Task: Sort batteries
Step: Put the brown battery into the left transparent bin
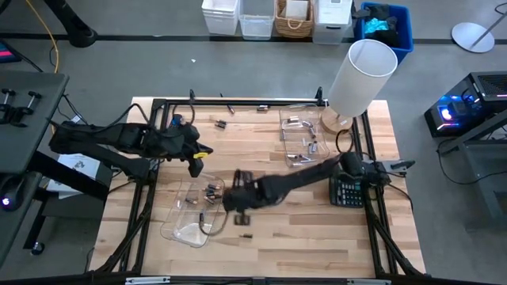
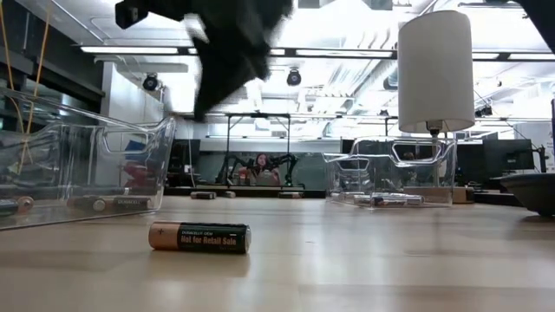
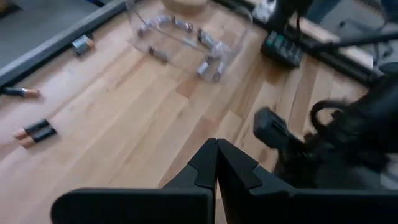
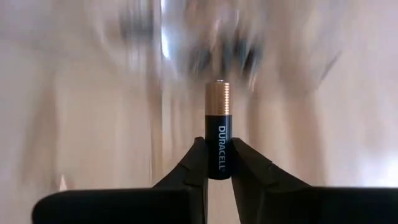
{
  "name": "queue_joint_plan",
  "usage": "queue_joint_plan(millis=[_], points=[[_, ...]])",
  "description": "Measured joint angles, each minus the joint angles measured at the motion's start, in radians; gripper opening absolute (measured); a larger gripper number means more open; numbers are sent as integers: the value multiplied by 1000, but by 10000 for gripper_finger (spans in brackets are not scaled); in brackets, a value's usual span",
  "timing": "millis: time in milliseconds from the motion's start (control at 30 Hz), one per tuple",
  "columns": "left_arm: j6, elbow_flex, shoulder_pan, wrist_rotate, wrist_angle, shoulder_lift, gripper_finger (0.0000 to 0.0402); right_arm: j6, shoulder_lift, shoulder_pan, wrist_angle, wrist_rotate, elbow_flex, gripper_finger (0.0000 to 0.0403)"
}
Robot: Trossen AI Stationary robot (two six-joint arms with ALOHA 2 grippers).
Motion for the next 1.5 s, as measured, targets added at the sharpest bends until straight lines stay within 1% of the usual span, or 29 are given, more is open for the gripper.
queue_joint_plan(millis=[133, 267, 333, 400, 467, 567, 633, 700, 733, 800, 867, 967, 1100, 1200, 1300, 1333, 1433, 1500], points=[[-19, 0, 0, -43, 16, -50, 0, -59, 5, -38, 94, -3, 95, 34], [-27, 0, 0, -78, 48, -92, 0, -145, 10, -50, 238, -62, 112, 34], [-27, 0, 0, -90, 61, -102, 0, -153, 32, -54, 285, -99, 113, 34], [-34, 0, 0, -96, 75, -107, 0, -154, 65, -55, 326, -106, 111, 37], [-34, 0, 0, -106, 89, -107, 0, -146, 89, -58, 352, -108, 108, 66], [-35, 0, 0, -112, 97, -107, 0, -101, 93, -61, 335, -133, 111, 141], [-35, 0, 0, -119, 100, -106, 0, -98, 86, -65, 273, -134, 114, 192], [-35, 0, 0, -131, 99, -105, 0, -121, 74, -69, 189, -152, 130, 234], [-39, 0, 0, -134, 100, -106, 0, -128, 66, -72, 161, -162, 149, 251], [-43, 0, 0, -135, 103, -105, 0, -131, 26, -74, 64, -178, 188, 269], [-43, 0, 0, -135, 106, -105, 0, -153, -19, -70, -23, -182, 217, 274], [-43, 0, 0, -139, 105, -93, 0, -178, -57, -52, -211, -184, 215, 273], [-43, 0, 0, -154, 102, -60, 0, -181, -67, -14, -376, -268, 151, 264], [-26, 0, 0, -155, 101, -26, 2, -158, -92, 23, -345, -322, 68, 259], [27, 0, 0, -134, 87, 14, 15, -97, -84, 70, -209, -336, -12, 259], [47, 0, 0, -126, 88, 28, 22, -76, -81, 85, -154, -328, -40, 259], [91, 0, 0, -101, 69, 74, 48, 44, -84, 126, -17, -243, -94, 259], [107, 0, 0, -87, 74, 103, 69, 119, -78, 146, -4, -193, -108, 259]])
